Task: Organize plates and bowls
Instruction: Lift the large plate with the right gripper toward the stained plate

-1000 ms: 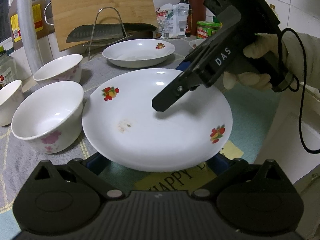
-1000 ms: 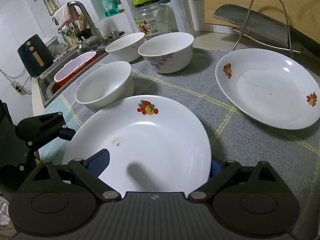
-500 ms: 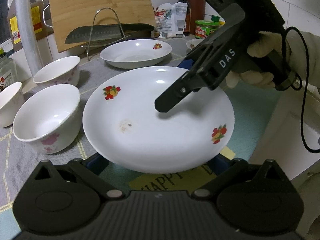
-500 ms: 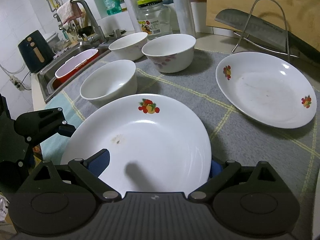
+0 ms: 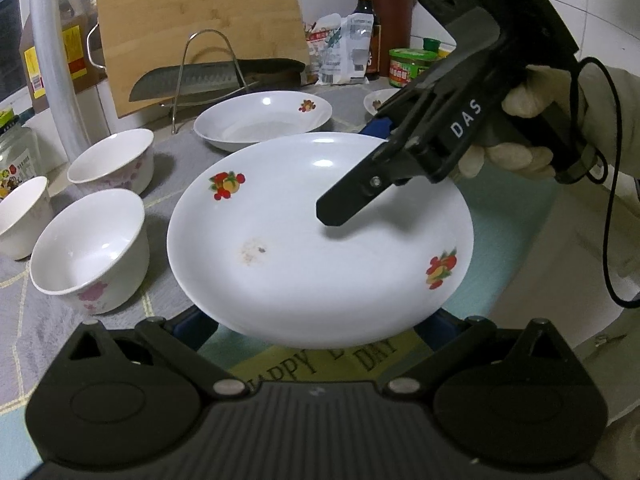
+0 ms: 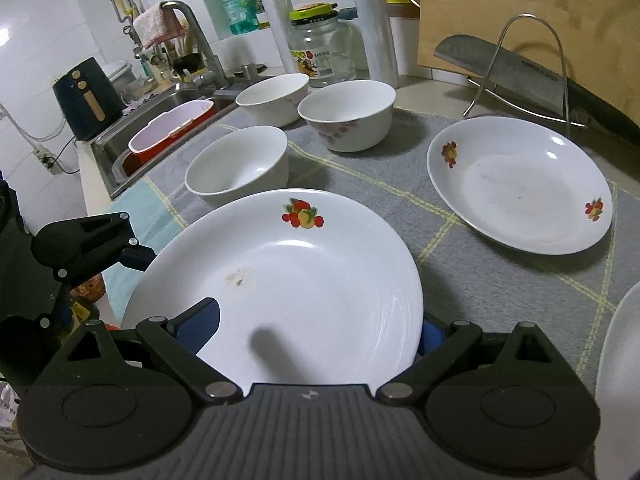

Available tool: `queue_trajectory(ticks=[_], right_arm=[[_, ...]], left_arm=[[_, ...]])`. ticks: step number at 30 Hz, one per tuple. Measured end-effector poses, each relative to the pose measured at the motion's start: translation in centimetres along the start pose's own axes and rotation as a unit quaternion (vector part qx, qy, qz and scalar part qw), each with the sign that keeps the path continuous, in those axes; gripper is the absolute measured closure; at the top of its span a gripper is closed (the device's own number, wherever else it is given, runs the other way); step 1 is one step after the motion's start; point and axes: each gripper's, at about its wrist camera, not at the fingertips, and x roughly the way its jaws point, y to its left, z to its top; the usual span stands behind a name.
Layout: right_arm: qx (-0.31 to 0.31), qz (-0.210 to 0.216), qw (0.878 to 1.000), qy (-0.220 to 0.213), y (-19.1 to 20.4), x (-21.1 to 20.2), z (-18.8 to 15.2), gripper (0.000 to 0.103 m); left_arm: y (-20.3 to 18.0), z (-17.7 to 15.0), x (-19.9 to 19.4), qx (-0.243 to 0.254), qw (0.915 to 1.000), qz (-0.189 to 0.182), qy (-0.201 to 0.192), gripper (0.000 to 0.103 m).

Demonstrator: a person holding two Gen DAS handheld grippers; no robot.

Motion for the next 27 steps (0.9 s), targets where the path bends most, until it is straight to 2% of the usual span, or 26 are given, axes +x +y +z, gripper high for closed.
queue_trajectory(ticks=[16, 27], right_arm=[[-0.012, 0.006, 1.0, -0.01, -2.9, -4.4, -1.8, 0.003], [-0.006, -0.007, 1.0, -0.027, -6.4, -7.7, -3.1, 0.003]], left_arm=[[-3.9, 2.7, 1.3, 0.002, 0.9998, 0.02, -0.003, 0.001], [-6.6, 5.5, 3.7, 0.022, 0.9996, 0.016, -0.008, 0.001]])
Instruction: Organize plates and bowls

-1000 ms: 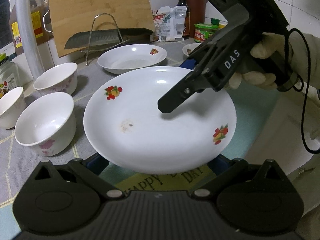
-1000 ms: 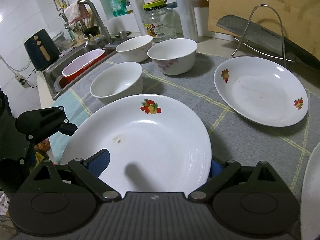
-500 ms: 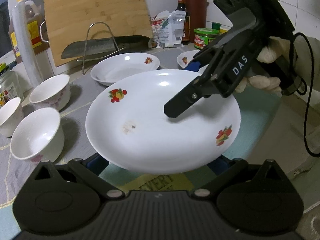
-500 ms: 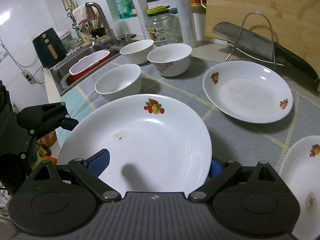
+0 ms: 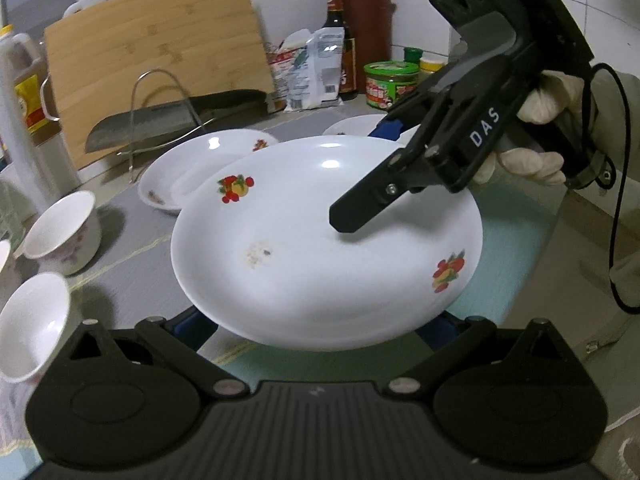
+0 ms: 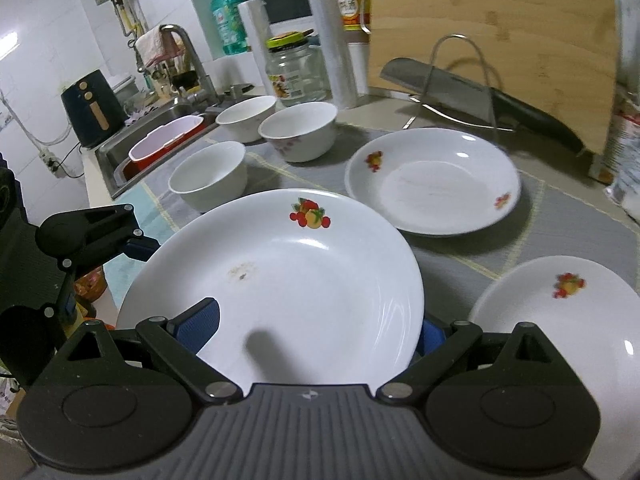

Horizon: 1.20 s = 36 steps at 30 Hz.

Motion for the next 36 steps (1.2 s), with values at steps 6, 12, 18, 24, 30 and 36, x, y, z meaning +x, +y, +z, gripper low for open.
queue_trajectory(ticks=[6, 12, 18, 24, 30, 36], right_arm=[[0.007, -0.011, 1.0, -0.008, -2.1, -1.8, -0.8, 0.003], [0.014, -0.023, 1.0, -0.015, -4.0, -3.3, -1.7, 0.003], [0.025, -0.036, 0.999, -0.022, -6.0, -4.8, -2.6, 0.003], [0.037, -0.048, 0.998, -0.03, -7.8, -6.3, -3.4, 0.003], [0.049, -0.061, 0.996, -0.035, -9.3, -7.3, -4.2, 0.003], [0.061, -0.071, 0.995, -0.035, -10.5, -7.6, -4.8, 0.003]], left_arm=[[-1.2, 1.6, 1.4, 0.012, 0.9999, -0.007, -0.005, 0.001], [-2.4, 3.1, 2.8, 0.022, 0.9996, -0.018, -0.005, 0.001], [-3.5, 4.7, 4.3, 0.036, 0.9989, -0.028, -0.006, 0.001], [-4.5, 6.2, 5.8, 0.048, 0.998, -0.04, -0.007, 0.001], [-5.3, 7.3, 7.3, 0.058, 0.9969, -0.053, -0.007, 0.001], [-5.9, 8.1, 8.5, 0.068, 0.9956, -0.064, -0.006, 0.001]])
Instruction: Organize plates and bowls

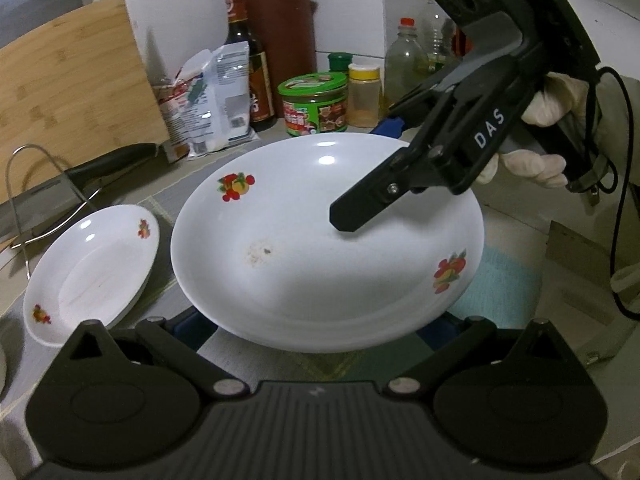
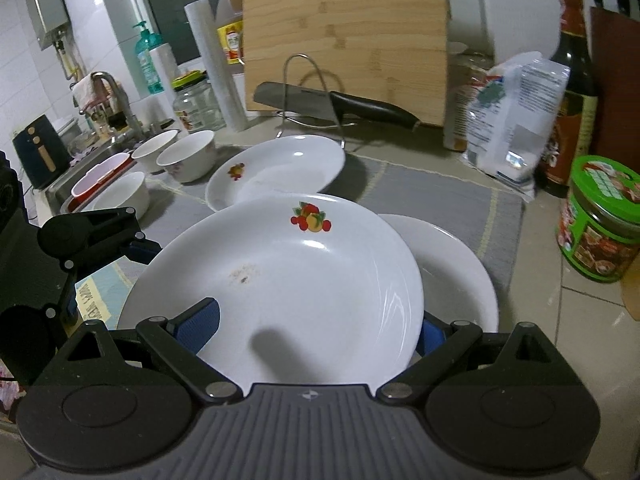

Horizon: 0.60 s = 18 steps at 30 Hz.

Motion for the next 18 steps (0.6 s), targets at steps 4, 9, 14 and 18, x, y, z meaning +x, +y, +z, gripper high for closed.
queue_trajectory(ticks=[4, 9, 14, 18], right_arm=[[0.005, -0.008, 1.0, 0.0, -0.6, -0.1, -0.3, 0.003], [0.012, -0.013, 1.0, 0.0, -1.4, -0.2, -0.6, 0.003], [0.021, -0.018, 1.0, 0.002, -2.2, 0.3, -0.7, 0.003], [0.029, -0.022, 0.999, 0.004, -2.7, 0.6, -0.9, 0.003]], left_arm=[[-0.1, 0.4, 0.7, 0.003, 1.0, -0.007, 0.001, 0.001], [-0.2, 0.8, 1.5, 0.007, 0.9999, -0.012, 0.003, 0.001], [-0.1, 1.1, 2.5, 0.009, 0.9998, -0.016, 0.008, 0.001], [0.0, 1.1, 3.1, 0.01, 0.9997, -0.018, 0.013, 0.001]])
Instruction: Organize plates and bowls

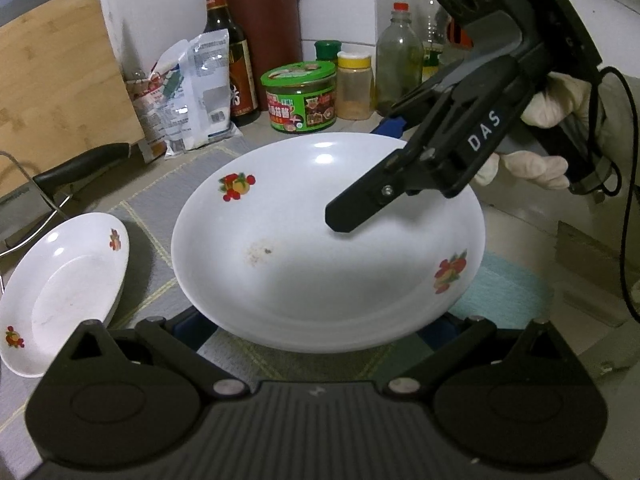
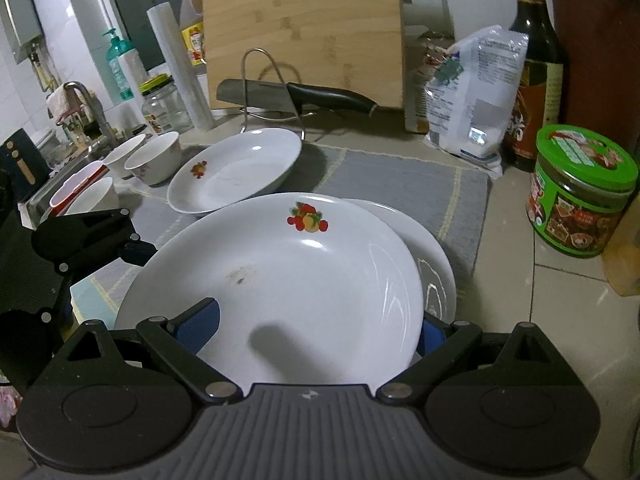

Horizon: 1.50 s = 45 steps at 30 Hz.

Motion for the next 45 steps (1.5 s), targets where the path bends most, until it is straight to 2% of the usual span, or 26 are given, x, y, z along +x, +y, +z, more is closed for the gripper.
queue_trajectory(ticks=[12, 19, 45], right_arm=[[0.012, -0.008, 1.0, 0.006, -0.8, 0.5, 0.1, 0.003], [0.015, -0.014, 1.0, 0.007, -1.0, 0.7, 0.1, 0.003], [0.042, -0.04, 0.998, 0.03, -0.5, 0.2, 0.7, 0.003]], left_arm=[[0.6, 0.5, 1.1, -0.003, 0.9999, -0.001, 0.011, 0.001], [1.7, 0.6, 1.5, -0.029, 0.9993, -0.005, 0.022, 0.001], [1.8, 1.2, 2.1, -0.017, 0.9985, -0.003, 0.052, 0.001]])
